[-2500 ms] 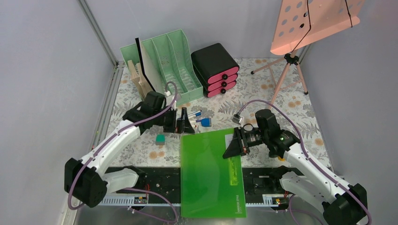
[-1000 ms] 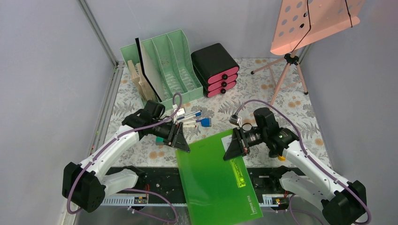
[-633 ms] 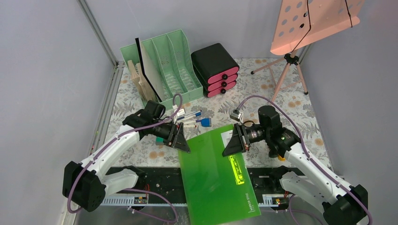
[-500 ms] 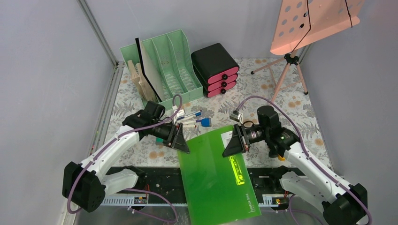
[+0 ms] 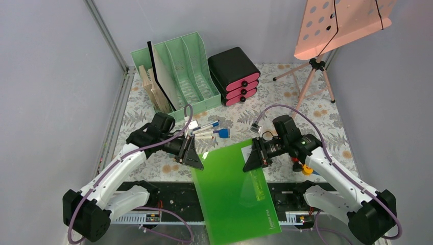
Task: Organize the desk
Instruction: Pick up the folder from the center of the board.
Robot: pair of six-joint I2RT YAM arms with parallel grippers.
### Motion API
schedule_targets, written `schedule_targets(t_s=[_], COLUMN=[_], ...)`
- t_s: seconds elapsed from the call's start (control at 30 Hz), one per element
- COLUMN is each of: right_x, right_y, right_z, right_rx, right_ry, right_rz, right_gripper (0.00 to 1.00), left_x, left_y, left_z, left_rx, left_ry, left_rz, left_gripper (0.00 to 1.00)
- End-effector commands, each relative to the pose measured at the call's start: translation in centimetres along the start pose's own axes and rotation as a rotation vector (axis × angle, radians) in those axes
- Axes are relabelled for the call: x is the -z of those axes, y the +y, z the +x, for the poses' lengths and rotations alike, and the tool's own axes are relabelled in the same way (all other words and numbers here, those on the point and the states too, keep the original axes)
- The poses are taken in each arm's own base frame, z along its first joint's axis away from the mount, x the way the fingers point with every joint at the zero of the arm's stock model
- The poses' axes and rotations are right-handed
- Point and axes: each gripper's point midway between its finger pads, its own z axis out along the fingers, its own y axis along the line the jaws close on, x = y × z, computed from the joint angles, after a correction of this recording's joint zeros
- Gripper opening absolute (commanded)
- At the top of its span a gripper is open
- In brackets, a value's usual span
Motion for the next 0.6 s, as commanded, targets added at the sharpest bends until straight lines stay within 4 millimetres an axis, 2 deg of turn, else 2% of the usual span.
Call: schedule_targets(t_s=[0.0,0.1,0.2,0.43,0.47,0.57], right_x=[0.6,0.8,0.9,0.8,0.8,0.8], right_y=[-0.2,-0.4,-0.4,-0.2,-0.3,-0.5], right_z=[-0.8,-1.1,-1.1,-1.0,-1.0,-1.0], right_rx=[0.031,0.037,0.046,0.045,0.044,0.041], right_ry=[-0.051,-0.071,-0.082,-0.07,-0.068,-0.073], right_rz=[0.088,0.102,0.107,0.096,0.096,0.106], right_gripper=[0.0,0.0,0.0,0.0,0.0,0.13], left_x=[0.2,0.3,0.4,0.3,0.4,0.6], left_y=[-1.1,-1.2,-1.3,-1.4,-1.4,-2.1], left_z=[0.6,0.6,0.3,-0.3,-0.5,-0.8], left_rx=[-0.016,-0.019,-0.021,-0.027,-0.033,-0.073], left_ry=[0.013,0.011,0.008,0.004,0.0,-0.019], left_rz=[0.048,0.048,0.049,0.039,0.037,0.053], left_gripper=[0.41,0.39,0.33,0.01,0.0,0.0])
